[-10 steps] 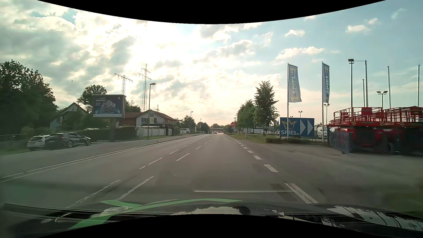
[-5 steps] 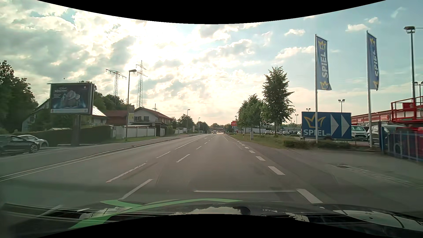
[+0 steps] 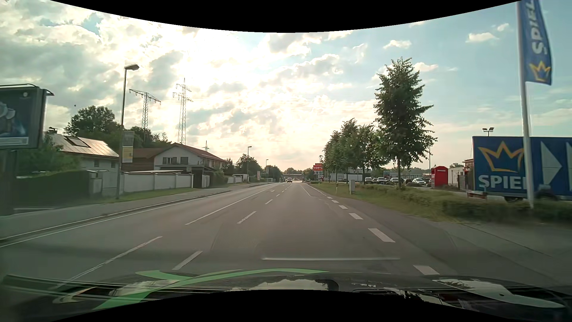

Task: Follow the waypoints while adhering to traffic rules and regulations

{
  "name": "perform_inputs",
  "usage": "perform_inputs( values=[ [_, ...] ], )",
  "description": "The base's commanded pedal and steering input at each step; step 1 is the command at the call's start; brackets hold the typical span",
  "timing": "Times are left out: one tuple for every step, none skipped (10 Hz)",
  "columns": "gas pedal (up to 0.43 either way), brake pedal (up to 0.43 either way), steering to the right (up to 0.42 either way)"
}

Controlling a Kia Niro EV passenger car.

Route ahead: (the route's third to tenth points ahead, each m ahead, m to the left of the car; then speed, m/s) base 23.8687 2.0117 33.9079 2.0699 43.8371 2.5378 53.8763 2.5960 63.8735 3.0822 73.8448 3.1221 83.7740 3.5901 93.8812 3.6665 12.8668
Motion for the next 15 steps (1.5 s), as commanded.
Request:
perform_inputs(
  values=[
    [0.150, 0.000, 0.000],
    [0.150, 0.000, 0.000],
    [0.150, 0.000, 0.000],
    [0.150, 0.000, 0.000],
    [0.150, 0.000, 0.000],
    [0.150, 0.000, -0.001],
    [0.150, 0.000, -0.001],
    [0.138, 0.000, -0.001],
    [0.118, 0.000, -0.001],
    [0.118, 0.000, -0.001],
    [0.118, 0.000, -0.001],
    [0.118, 0.000, -0.001],
    [0.130, 0.000, -0.002],
    [0.130, 0.000, -0.003],
    [0.130, 0.000, -0.003]
  ],
)
